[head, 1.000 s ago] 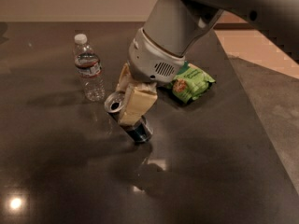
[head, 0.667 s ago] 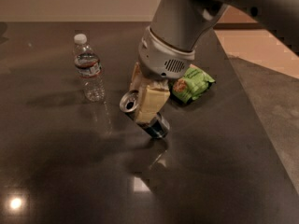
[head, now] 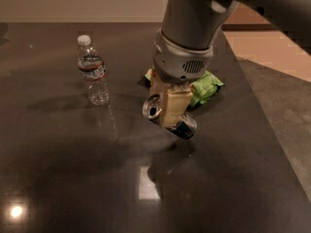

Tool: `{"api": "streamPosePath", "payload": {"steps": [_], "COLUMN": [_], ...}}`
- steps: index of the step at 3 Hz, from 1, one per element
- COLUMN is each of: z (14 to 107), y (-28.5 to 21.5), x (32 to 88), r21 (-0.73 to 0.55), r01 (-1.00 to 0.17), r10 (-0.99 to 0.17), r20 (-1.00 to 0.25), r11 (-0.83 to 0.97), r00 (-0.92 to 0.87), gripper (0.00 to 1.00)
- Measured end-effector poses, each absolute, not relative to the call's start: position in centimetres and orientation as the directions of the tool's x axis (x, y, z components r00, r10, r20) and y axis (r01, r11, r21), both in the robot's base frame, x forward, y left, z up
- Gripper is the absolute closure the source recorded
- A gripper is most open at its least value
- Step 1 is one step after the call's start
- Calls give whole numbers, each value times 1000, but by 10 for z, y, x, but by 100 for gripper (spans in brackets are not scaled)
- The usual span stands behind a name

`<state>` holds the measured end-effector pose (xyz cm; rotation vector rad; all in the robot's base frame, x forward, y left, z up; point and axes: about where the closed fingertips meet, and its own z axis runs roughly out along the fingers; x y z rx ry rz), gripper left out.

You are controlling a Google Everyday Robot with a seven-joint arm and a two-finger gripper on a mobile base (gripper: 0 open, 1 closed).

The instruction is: Knock redbull can over

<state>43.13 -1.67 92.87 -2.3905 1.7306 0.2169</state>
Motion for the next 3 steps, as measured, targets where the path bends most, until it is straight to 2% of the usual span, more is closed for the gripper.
{"api": "streamPosePath", "payload": {"steps": [1, 3], "z": [917, 897], "y": [-22, -23], "x": [430, 424], "r21": [-50, -17], "r01": [-934, -907], "r10": [-923, -905], "r20": [-142, -65], "r11": [-355, -420], "r00": [358, 421], "gripper": [58, 12]}}
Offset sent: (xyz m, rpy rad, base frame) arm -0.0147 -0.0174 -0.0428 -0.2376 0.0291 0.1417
